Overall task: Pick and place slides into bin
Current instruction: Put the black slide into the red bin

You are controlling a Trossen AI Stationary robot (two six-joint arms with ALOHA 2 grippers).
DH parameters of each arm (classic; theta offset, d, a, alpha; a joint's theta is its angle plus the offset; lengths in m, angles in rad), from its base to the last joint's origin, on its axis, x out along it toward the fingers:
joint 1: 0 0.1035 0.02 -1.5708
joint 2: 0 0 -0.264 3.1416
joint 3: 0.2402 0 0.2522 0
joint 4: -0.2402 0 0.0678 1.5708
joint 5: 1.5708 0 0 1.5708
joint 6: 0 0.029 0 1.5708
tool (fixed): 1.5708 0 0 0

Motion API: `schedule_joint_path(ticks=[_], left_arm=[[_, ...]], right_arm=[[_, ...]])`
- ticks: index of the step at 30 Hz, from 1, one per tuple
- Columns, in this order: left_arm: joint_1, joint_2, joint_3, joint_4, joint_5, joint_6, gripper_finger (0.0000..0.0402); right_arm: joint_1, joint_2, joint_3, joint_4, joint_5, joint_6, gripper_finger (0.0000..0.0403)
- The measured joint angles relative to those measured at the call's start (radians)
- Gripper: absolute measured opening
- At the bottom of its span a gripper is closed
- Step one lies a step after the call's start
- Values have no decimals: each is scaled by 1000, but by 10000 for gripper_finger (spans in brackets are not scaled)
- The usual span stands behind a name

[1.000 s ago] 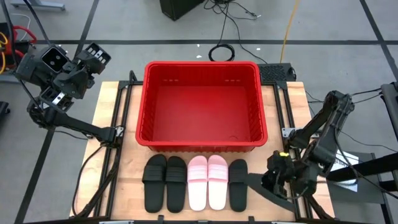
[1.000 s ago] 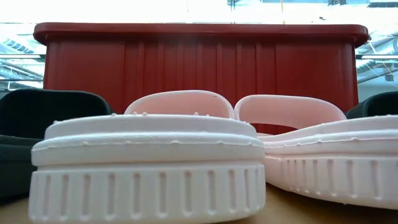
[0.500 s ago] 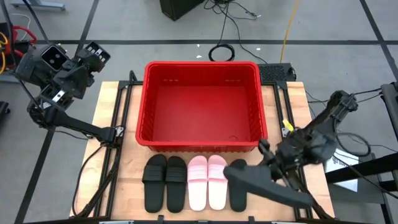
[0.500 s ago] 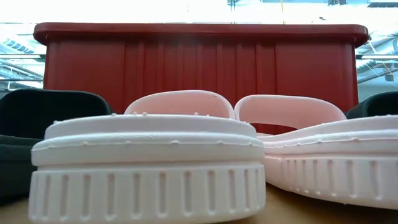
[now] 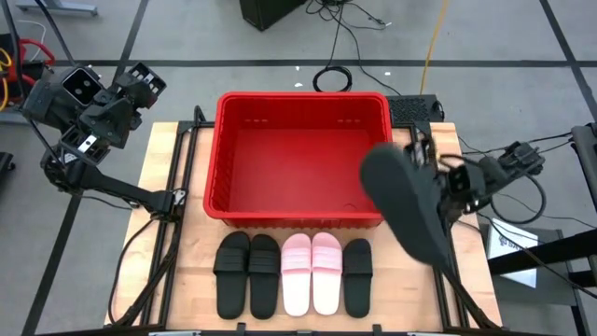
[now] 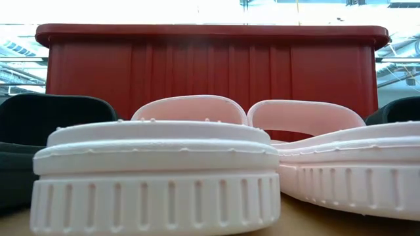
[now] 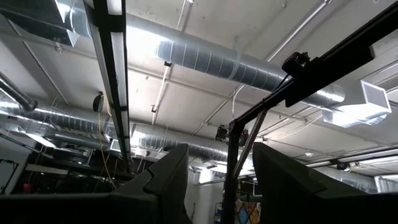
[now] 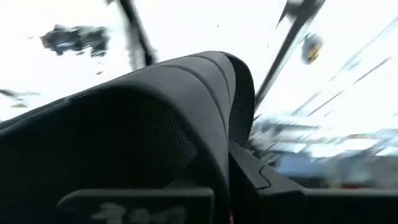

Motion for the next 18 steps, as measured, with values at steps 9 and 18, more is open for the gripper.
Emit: schedule_joint_path(ticks=[9,18], left_arm=[[0,0,0,0,0,-1,186],[0,0,0,-10,0,-1,186]], right_arm=[[-171,9,155,-120,5,-159,4],[-297,124,575,-692,257,-307,4]])
